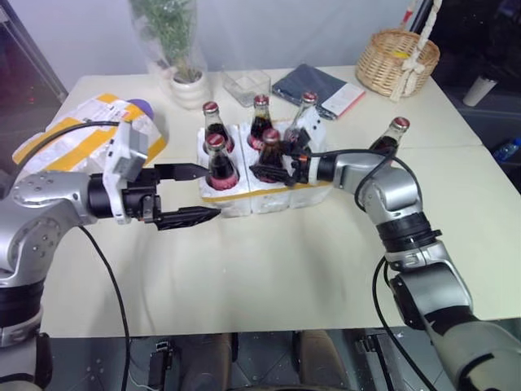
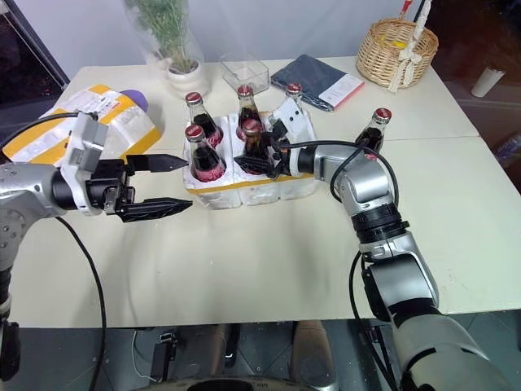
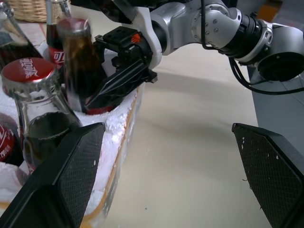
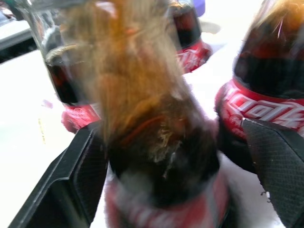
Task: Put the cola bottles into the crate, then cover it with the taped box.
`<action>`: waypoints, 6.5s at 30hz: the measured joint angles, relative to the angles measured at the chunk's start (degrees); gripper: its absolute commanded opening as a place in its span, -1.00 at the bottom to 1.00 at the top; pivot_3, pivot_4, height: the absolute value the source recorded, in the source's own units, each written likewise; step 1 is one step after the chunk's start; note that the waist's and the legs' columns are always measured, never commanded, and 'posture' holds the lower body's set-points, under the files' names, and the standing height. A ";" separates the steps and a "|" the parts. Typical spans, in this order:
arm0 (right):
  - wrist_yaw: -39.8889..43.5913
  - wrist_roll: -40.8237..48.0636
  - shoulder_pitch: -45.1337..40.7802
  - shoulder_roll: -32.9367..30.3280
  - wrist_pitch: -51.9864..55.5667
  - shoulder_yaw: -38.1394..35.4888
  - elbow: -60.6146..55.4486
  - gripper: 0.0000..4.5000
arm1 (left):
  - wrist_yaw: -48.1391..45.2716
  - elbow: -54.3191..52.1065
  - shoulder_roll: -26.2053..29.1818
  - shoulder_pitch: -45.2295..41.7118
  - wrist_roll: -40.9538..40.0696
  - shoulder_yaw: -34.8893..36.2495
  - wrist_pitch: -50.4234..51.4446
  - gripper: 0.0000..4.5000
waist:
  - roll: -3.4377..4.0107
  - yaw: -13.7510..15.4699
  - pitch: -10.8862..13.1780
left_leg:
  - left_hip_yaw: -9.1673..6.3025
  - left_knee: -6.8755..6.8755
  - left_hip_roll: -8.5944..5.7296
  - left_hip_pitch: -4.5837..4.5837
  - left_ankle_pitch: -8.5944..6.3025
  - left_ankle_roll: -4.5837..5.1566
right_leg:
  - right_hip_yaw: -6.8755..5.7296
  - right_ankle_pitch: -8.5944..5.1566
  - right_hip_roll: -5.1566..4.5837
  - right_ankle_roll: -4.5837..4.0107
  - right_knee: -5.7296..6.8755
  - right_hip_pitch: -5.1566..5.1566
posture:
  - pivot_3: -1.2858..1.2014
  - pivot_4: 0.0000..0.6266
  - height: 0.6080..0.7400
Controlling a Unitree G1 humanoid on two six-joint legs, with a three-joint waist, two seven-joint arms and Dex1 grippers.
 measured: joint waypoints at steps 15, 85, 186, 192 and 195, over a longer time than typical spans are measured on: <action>-13.07 21.07 39.86 -16.34 23.59 -40.06 -37.73 0.98 | -2.77 4.35 -1.37 -3.73 1.04 -3.57 -1.56 1.00 | -0.03 1.09 -0.02 | 0.12 0.12 0.00 0.06 -0.01 0.03 | 0.05 -0.01 -0.04 0.00 -0.06 0.14 | 0.03 -0.52 0.96; -7.49 8.78 8.26 -8.22 4.37 -11.71 -15.59 0.17 | -2.51 4.28 -4.21 -6.32 2.26 -7.17 -2.57 1.00 | 0.07 -0.13 0.05 | 0.03 -0.03 -0.01 -0.01 -0.01 0.02 | 0.01 0.00 -0.03 0.00 -0.03 0.00 | 0.03 -0.52 0.96; 16.62 14.99 35.19 -36.01 1.49 -37.21 -12.43 1.00 | 23.50 8.24 7.98 -16.32 65.77 -15.74 -34.22 -0.55 | -0.28 0.59 -0.07 | 0.15 0.03 0.01 0.05 -0.03 0.05 | 0.01 -0.03 -0.04 0.00 0.01 0.08 | 0.03 -0.52 0.96; 14.68 15.13 35.10 -35.50 1.68 -37.25 -12.93 1.00 | 21.32 2.02 7.53 -13.19 67.52 -15.91 -32.01 -0.55 | -0.29 1.45 -0.07 | 0.13 0.10 0.00 0.08 -0.03 0.05 | 0.00 -0.03 -0.06 0.01 -0.02 0.19 | 0.03 -0.52 0.96; 13.82 15.14 35.04 -35.14 1.98 -37.22 -13.02 1.00 | 21.60 1.83 6.16 -12.60 67.58 -15.88 -32.01 -0.55 | -0.29 1.47 -0.07 | 0.12 0.11 -0.01 0.08 -0.03 0.05 | 0.00 -0.03 -0.06 0.01 -0.02 0.21 | 0.03 -0.52 0.96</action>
